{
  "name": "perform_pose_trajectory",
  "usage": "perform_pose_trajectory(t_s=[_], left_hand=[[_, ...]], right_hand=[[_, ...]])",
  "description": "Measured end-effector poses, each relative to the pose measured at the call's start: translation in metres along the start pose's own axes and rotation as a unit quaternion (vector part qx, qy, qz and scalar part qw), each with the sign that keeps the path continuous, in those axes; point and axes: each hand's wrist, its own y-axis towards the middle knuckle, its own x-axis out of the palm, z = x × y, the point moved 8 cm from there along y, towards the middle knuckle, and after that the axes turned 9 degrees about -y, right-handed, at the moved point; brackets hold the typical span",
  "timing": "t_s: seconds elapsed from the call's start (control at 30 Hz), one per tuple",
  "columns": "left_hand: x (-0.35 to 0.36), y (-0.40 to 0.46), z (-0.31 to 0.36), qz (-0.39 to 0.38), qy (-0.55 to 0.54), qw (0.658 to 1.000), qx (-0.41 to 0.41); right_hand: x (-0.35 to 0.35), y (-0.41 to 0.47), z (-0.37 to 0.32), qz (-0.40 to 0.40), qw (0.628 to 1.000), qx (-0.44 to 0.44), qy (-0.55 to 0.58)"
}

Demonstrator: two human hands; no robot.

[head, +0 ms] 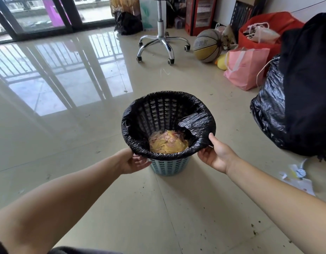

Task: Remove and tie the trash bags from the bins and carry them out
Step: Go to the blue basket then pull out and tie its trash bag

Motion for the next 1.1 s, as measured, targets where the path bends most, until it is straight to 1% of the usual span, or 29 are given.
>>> perform_pose_trajectory(t_s=[0.07,0.13,0.17,0.23,0.27,0.3,0.33,0.37,0.43,0.5,0.53,0.6,0.67,0.77,0.83,0.87,0.9,0.97,1.03,1.1], left_hand=[[-0.006,-0.002,0.011,0.029,0.013,0.999,0.041],[-0.016,-0.004,0.021,0.083,0.01,0.991,0.104],[-0.023,-0.005,0.025,0.121,0.0,0.983,0.136],[-0.033,-0.014,0.032,0.18,-0.051,0.963,0.194],[-0.035,-0.021,0.035,0.201,-0.07,0.953,0.218],[-0.035,-0.028,0.04,0.216,-0.078,0.943,0.241],[-0.034,-0.034,0.047,0.225,-0.072,0.933,0.27],[-0.031,-0.04,0.055,0.228,-0.056,0.925,0.3],[-0.024,-0.05,0.068,0.218,-0.036,0.914,0.34],[-0.017,-0.054,0.072,0.192,-0.079,0.923,0.325],[-0.012,-0.053,0.07,0.173,-0.118,0.932,0.296],[0.006,-0.053,0.063,0.104,-0.174,0.953,0.224],[0.024,-0.054,0.059,0.051,-0.167,0.97,0.17],[0.039,-0.06,0.066,0.009,-0.156,0.973,0.167],[0.04,-0.058,0.077,0.009,-0.163,0.967,0.194],[0.037,-0.054,0.081,0.021,-0.167,0.963,0.212],[0.034,-0.051,0.081,0.034,-0.165,0.96,0.223],[0.034,-0.041,0.068,0.054,-0.141,0.967,0.206],[0.043,-0.038,0.053,0.034,-0.124,0.977,0.17],[0.05,-0.042,0.055,0.008,-0.126,0.979,0.159]], right_hand=[[-0.005,-0.001,-0.009,0.033,0.998,-0.045,-0.035],[-0.01,-0.003,-0.017,0.071,0.982,-0.088,-0.148],[-0.012,-0.004,-0.023,0.1,0.962,-0.114,-0.226],[-0.011,-0.01,-0.035,0.15,0.905,-0.171,-0.361],[-0.008,-0.013,-0.039,0.164,0.881,-0.199,-0.397],[-0.003,-0.016,-0.041,0.171,0.866,-0.22,-0.415],[0.001,-0.016,-0.041,0.175,0.862,-0.23,-0.416],[0.003,-0.016,-0.039,0.179,0.871,-0.227,-0.397],[0.004,-0.012,-0.034,0.171,0.92,-0.193,-0.295],[0.007,-0.005,-0.028,0.143,0.962,-0.137,-0.187],[0.01,-0.003,-0.025,0.128,0.973,-0.11,-0.157],[0.01,-0.002,-0.024,0.118,0.979,-0.079,-0.143],[0.005,-0.003,-0.023,0.113,0.984,-0.062,-0.12],[-0.006,-0.001,-0.02,0.099,0.994,-0.037,-0.022],[-0.01,-0.001,-0.02,0.091,0.995,-0.026,-0.008],[-0.01,-0.001,-0.022,0.09,0.995,-0.027,-0.033],[-0.009,-0.001,-0.024,0.089,0.992,-0.033,-0.081],[0.004,-0.005,-0.026,0.067,0.974,-0.057,-0.21],[0.021,-0.008,-0.023,0.037,0.94,-0.08,-0.33],[0.035,-0.012,-0.025,0.026,0.893,-0.117,-0.435]])
